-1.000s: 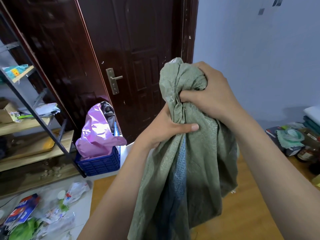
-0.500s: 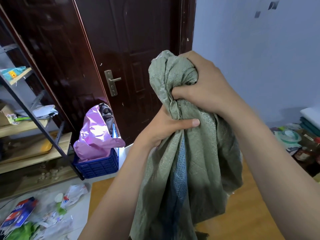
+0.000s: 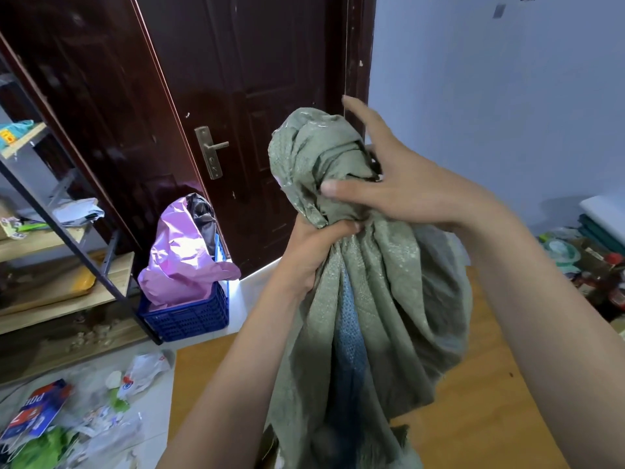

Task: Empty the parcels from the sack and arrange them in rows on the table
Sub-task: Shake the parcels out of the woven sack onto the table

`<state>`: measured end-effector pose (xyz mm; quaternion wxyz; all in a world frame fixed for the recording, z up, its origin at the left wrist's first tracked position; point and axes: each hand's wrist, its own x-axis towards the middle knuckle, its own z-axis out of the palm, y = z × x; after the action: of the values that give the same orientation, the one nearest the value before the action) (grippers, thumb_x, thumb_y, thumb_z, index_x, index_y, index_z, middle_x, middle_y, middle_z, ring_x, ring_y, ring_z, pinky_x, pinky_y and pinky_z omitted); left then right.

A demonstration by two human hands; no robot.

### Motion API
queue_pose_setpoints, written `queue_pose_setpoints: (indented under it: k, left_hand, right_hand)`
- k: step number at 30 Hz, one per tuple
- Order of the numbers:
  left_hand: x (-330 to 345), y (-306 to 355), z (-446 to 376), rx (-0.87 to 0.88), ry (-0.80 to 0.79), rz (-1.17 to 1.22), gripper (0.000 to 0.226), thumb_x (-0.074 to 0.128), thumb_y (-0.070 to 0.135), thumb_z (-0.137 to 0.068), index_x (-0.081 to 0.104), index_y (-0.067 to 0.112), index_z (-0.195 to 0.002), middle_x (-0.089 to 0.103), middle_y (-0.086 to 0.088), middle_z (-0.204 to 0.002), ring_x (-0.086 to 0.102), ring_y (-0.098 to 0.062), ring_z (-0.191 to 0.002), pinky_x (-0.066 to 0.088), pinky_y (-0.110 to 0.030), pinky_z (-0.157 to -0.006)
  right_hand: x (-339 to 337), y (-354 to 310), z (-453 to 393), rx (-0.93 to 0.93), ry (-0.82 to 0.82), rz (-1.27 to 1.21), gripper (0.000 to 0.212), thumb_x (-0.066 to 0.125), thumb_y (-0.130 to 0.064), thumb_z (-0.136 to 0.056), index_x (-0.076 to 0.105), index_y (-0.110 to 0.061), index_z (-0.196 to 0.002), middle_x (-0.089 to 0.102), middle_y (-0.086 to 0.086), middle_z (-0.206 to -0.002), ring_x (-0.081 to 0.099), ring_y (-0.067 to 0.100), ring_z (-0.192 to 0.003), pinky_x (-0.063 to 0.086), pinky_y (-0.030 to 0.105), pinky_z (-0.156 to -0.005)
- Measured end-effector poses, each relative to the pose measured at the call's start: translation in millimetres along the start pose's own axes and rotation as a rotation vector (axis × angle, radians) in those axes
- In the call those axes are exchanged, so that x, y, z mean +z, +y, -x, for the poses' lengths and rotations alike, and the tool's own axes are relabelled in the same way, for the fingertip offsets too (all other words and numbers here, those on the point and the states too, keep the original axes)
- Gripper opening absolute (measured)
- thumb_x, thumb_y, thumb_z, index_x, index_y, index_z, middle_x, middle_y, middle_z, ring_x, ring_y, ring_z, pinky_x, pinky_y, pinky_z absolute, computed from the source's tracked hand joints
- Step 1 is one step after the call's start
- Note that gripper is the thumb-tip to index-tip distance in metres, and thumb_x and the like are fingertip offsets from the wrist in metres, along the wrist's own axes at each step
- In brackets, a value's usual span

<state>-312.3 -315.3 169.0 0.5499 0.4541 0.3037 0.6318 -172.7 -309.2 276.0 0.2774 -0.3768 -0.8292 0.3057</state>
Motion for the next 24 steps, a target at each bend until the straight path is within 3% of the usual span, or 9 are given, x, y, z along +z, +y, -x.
queue_pose_setpoints:
  k: [3, 6, 9, 14, 16, 18, 19, 22, 24]
  left_hand:
    - [-6, 0, -2, -0.02, 0.046, 0.037, 0.035, 0.066, -0.007, -0.069, 0.064, 0.009, -0.1, 0.073, -0.007, -0.087, 0.071, -0.024, -0.085, 0.057, -0.038, -0.076]
    - [-12, 4, -6, -0.015, 0.087, 0.047, 0.034, 0.067, -0.004, -0.067, 0.063, 0.011, -0.097, 0.072, -0.006, -0.084, 0.07, -0.024, -0.082, 0.056, -0.038, -0.074]
    - [-13, 4, -8, -0.022, 0.092, 0.055, 0.035, 0.068, -0.003, -0.066, 0.064, 0.012, -0.098, 0.072, -0.007, -0.086, 0.07, -0.025, -0.085, 0.056, -0.04, -0.076]
    - [-10, 0, -8, -0.035, 0.098, 0.021, 0.036, 0.07, -0.001, -0.065, 0.065, 0.012, -0.098, 0.072, -0.006, -0.087, 0.069, -0.025, -0.087, 0.054, -0.044, -0.084]
    - [-10, 1, -5, -0.038, 0.092, -0.02, 0.041, 0.071, 0.0, -0.065, 0.063, 0.011, -0.103, 0.073, -0.005, -0.089, 0.069, -0.025, -0.09, 0.055, -0.044, -0.085]
    - [-14, 0, -4, -0.047, 0.098, -0.053, 0.05, 0.077, 0.004, -0.06, 0.062, 0.012, -0.107, 0.073, -0.005, -0.092, 0.069, -0.026, -0.095, 0.054, -0.047, -0.09]
    - [-17, 0, -4, -0.051, 0.1, -0.067, 0.054, 0.079, 0.009, -0.056, 0.062, 0.014, -0.107, 0.073, -0.005, -0.093, 0.068, -0.028, -0.098, 0.052, -0.049, -0.093]
    - [-23, 1, -3, -0.059, 0.088, -0.136, 0.054, 0.08, 0.012, -0.055, 0.064, 0.014, -0.107, 0.073, -0.006, -0.096, 0.067, -0.03, -0.102, 0.05, -0.05, -0.097]
    - [-25, 1, 0, -0.071, 0.081, -0.168, 0.043, 0.077, 0.0, -0.064, 0.064, 0.014, -0.102, 0.074, -0.003, -0.091, 0.069, -0.024, -0.094, 0.052, -0.046, -0.091]
  right_hand:
    - [-20, 29, 18, 0.123, -0.011, -0.027, 0.097, 0.062, -0.074, -0.07, 0.008, -0.055, -0.148, 0.045, -0.006, -0.141, 0.051, 0.004, -0.125, 0.045, 0.031, -0.103]
    - [-35, 77, 42, 0.293, -0.297, 0.164, 0.111, 0.059, -0.087, -0.06, 0.006, -0.05, -0.151, 0.031, -0.01, -0.155, 0.041, 0.006, -0.136, 0.037, 0.039, -0.113]
    - [-27, 106, 60, 0.37, -0.483, 0.225, 0.115, 0.079, -0.072, -0.058, 0.023, -0.032, -0.15, 0.047, -0.022, -0.144, 0.045, 0.002, -0.132, 0.036, 0.035, -0.113]
    - [-19, 123, 65, 0.514, -0.403, 0.165, 0.042, 0.09, -0.027, -0.067, 0.067, -0.025, -0.103, 0.074, -0.016, -0.099, 0.068, 0.005, -0.099, 0.052, 0.026, -0.09]
    - [-21, 123, 63, 0.516, -0.4, 0.194, 0.024, 0.086, -0.028, -0.072, 0.067, -0.02, -0.084, 0.072, -0.021, -0.074, 0.067, -0.006, -0.076, 0.052, 0.015, -0.073]
    - [-24, 122, 60, 0.493, -0.389, 0.243, 0.032, 0.08, -0.021, -0.081, 0.053, -0.022, -0.063, 0.054, -0.024, -0.043, 0.05, -0.011, -0.043, 0.038, 0.006, -0.048]
    - [-25, 119, 60, 0.486, -0.371, 0.279, 0.036, 0.078, -0.021, -0.083, 0.05, -0.022, -0.061, 0.052, -0.022, -0.041, 0.048, -0.009, -0.041, 0.036, 0.008, -0.046]
    - [-25, 116, 56, 0.45, -0.389, 0.325, 0.012, 0.076, -0.027, -0.083, 0.067, -0.02, -0.079, 0.072, -0.015, -0.075, 0.067, 0.006, -0.079, 0.052, 0.022, -0.074]
    - [-27, 113, 54, 0.432, -0.392, 0.323, 0.005, 0.074, -0.024, -0.085, 0.07, -0.023, -0.083, 0.074, -0.012, -0.085, 0.067, 0.008, -0.087, 0.052, 0.027, -0.08]
